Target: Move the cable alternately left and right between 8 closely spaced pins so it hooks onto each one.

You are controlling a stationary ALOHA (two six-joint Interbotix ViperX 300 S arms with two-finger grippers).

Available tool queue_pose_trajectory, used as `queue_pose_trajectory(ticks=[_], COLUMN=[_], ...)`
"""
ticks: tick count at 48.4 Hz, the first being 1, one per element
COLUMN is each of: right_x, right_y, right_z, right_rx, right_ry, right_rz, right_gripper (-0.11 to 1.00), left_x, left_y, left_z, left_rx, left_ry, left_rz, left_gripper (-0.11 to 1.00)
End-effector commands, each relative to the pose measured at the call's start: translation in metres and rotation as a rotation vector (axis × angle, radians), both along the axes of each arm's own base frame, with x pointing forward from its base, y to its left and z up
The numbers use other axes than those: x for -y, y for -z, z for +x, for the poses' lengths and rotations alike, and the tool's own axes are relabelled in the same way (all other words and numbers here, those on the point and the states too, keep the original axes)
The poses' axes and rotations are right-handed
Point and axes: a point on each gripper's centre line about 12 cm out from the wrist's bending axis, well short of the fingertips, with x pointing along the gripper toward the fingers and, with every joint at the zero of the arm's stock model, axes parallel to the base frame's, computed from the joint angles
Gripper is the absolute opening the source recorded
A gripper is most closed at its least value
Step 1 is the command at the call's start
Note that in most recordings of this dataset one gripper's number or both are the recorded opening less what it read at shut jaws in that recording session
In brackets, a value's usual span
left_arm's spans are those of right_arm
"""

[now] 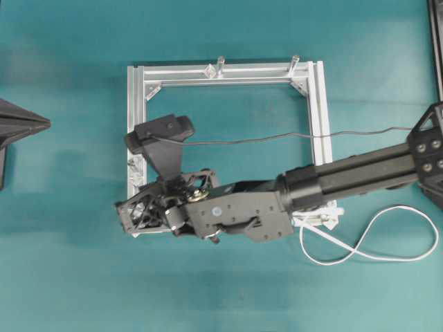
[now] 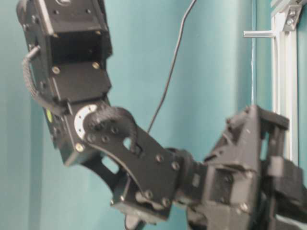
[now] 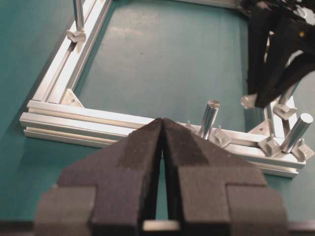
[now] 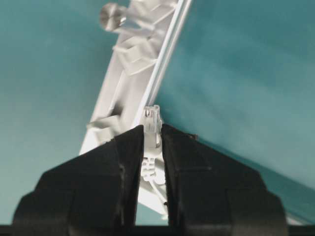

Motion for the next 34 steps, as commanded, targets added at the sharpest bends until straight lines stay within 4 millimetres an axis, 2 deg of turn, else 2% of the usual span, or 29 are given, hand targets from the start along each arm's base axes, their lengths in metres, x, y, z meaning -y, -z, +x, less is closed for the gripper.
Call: queue_pose_trajectory(ticks=[1,17,34], right_x=[-0.01,-0.031,-0.032], right_y=[-0.021,-0.018,-0.018], right_z=[0.007,0.003,0.003], right_rx=[0.06,0.048,0.048], right_ry=[-0.02,-0.044,-0.044], right_rz=[0.015,0.04,0.039], right_gripper=[0.14,0.14,0.14], left_x=[0.0,0.0,0.0], left_y=[-0.004,-0.004,-0.004], left_z=[0.001,0.002,0.002], left_rx=[0.013,0.013,0.011], left_ry=[-0.001,-0.001,-0.001], left_rz=[-0.002,-0.002,-0.004], left_gripper=[0.0,0.0,0.0])
